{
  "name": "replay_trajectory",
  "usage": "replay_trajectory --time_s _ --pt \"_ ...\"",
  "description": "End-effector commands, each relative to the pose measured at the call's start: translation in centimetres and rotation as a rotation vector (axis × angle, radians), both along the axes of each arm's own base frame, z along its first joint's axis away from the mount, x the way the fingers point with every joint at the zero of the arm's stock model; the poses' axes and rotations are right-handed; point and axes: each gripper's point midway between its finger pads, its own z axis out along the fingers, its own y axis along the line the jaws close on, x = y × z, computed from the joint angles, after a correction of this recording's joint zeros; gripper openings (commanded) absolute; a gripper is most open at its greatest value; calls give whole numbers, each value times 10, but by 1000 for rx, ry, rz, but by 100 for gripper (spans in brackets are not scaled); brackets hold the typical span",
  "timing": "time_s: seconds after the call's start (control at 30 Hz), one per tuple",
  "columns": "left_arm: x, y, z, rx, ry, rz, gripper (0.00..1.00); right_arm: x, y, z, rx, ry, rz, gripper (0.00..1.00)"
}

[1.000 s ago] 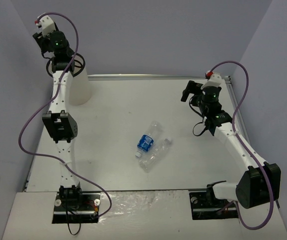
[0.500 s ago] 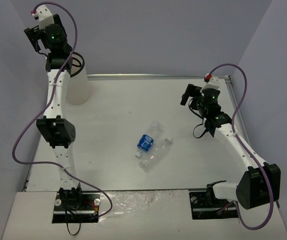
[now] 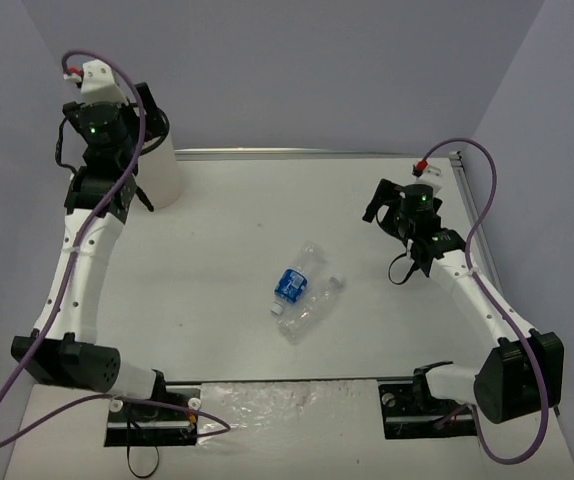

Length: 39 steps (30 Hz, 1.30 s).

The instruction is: Put the plastic bottles in the bin

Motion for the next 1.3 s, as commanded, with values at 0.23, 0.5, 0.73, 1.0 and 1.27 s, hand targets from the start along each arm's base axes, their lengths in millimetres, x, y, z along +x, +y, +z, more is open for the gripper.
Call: replay_trajectory --time_s 0.23,0.5,0.73,1.0,1.27 --pt "-55 -172 -169 -118 376 -655 97 -10 0 5 46 -33 -22 100" --pt "-95 -281 -220 -41 519 -965 97 -12 -1 6 38 -37 -9 100" --pt "-105 -329 -275 -50 680 -1062 97 2 -8 39 111 -110 -116 100" --pt "-95 -350 -332 70 835 -933 97 4 0 12 141 -38 -106 100" --pt "-82 -351 -348 72 871 -872 90 -4 5 5 141 -22 -68 100"
